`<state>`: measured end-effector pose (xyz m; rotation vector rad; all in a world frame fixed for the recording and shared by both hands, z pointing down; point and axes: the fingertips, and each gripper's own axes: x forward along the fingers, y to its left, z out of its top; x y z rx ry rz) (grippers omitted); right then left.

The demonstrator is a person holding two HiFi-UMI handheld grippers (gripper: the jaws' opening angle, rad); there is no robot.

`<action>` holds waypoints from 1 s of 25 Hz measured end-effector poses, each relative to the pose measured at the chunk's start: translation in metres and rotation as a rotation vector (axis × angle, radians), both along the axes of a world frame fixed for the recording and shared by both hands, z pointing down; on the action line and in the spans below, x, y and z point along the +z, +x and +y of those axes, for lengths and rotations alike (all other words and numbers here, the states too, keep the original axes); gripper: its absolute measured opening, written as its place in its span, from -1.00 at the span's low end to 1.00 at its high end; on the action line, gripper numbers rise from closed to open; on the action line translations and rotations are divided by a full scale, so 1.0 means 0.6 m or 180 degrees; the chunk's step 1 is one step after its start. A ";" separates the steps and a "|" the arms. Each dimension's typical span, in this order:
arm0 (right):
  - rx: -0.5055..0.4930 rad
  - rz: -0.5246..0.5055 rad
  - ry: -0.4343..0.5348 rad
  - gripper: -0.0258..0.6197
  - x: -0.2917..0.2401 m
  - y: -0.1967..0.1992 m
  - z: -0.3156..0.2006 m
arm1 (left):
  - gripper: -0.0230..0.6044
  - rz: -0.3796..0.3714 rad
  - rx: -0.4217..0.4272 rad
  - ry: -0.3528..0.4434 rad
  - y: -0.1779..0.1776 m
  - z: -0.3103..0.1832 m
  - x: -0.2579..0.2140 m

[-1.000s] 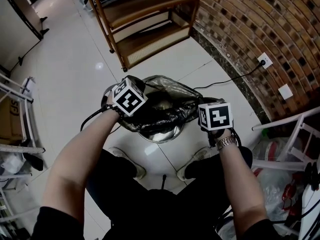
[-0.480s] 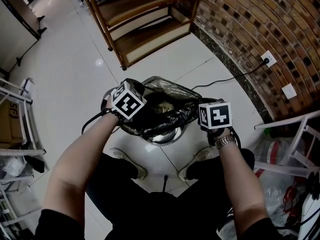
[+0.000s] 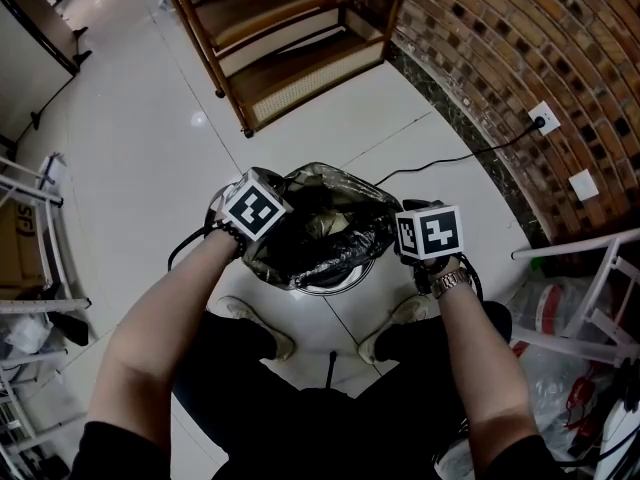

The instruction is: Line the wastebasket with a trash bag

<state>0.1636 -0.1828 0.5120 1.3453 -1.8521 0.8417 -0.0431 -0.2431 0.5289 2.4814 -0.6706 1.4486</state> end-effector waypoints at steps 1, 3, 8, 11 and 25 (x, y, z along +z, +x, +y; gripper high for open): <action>-0.0014 -0.0009 -0.0025 -0.49 0.004 -0.001 0.000 | -0.51 -0.0048 -0.0034 -0.0043 -0.006 -0.001 0.004; -0.0054 -0.0043 -0.0091 -0.36 0.014 -0.004 0.001 | -0.34 -0.0070 -0.0072 -0.0207 -0.012 0.005 0.018; -0.0154 -0.0143 -0.0267 -0.16 0.034 -0.011 0.012 | 0.05 0.0029 -0.0101 -0.0590 -0.013 0.025 0.047; -0.0138 -0.0253 -0.0336 -0.14 0.038 -0.014 0.022 | 0.18 0.0247 -0.0118 -0.0747 -0.006 0.035 0.047; -0.0386 -0.0959 -0.0717 -0.14 0.030 -0.046 0.134 | 0.22 0.1197 -0.0888 -0.0757 -0.095 0.079 -0.077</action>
